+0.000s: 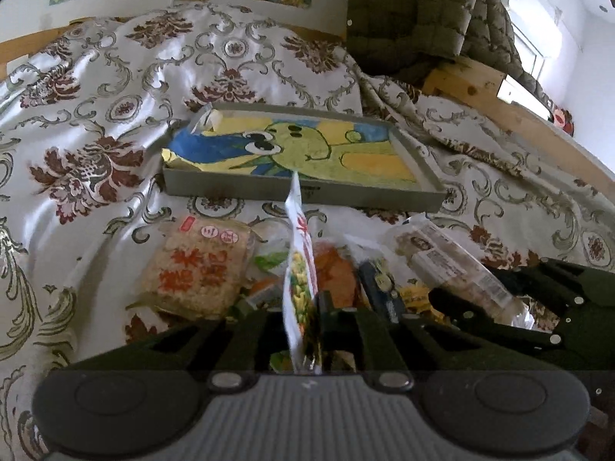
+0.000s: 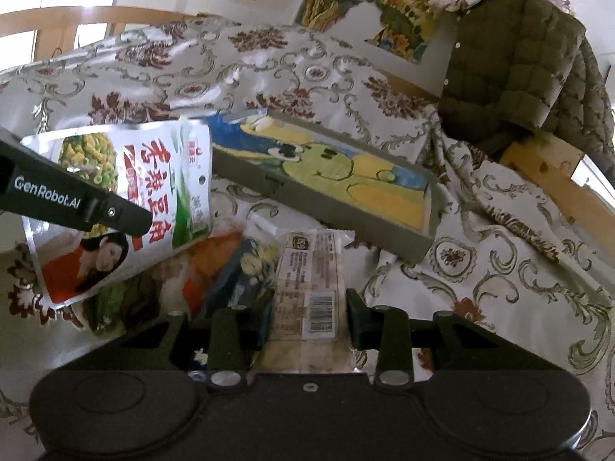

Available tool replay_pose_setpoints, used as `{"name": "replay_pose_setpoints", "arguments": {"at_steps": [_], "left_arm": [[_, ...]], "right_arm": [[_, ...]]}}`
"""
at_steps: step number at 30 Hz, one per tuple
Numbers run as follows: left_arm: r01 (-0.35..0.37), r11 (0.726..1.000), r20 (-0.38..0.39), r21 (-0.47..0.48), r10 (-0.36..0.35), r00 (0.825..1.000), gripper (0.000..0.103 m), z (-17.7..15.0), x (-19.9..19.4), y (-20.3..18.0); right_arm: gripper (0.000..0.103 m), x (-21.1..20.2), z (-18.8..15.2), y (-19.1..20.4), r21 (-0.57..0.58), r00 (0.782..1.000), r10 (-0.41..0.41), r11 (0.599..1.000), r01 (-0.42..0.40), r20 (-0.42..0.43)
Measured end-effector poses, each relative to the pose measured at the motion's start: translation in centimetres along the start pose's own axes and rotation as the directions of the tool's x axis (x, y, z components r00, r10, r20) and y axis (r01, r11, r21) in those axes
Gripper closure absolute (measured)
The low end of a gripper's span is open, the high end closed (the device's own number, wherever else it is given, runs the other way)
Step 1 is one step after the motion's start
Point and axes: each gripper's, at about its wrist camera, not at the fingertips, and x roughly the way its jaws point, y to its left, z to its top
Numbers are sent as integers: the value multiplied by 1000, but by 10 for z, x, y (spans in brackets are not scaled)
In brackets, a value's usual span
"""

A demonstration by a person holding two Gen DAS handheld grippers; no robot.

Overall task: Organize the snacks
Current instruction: 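Carry both packets over the grey tray and release them inside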

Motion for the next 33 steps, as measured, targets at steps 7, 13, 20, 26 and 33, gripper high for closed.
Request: {"name": "replay_pose_setpoints", "arguments": {"at_steps": [7,13,20,26,33], "left_arm": [[23,1000,25,-21,-23,999,96,3,-7,2],[57,998,83,-15,-56,995,96,15,-12,0],[91,996,116,-25,-87,989,96,51,6,-6],[126,989,177,-81,-110,978,96,95,55,-10],[139,985,198,-101,-117,973,96,138,131,-13]], "right_arm": [[64,-1,2,-6,21,1000,-9,1000,9,8],[64,0,7,-11,34,999,-15,999,13,44],[64,15,30,-33,102,994,-30,995,20,101],[64,57,54,-59,144,977,-71,989,43,200],[64,120,74,-97,242,978,-101,969,54,184]]}}
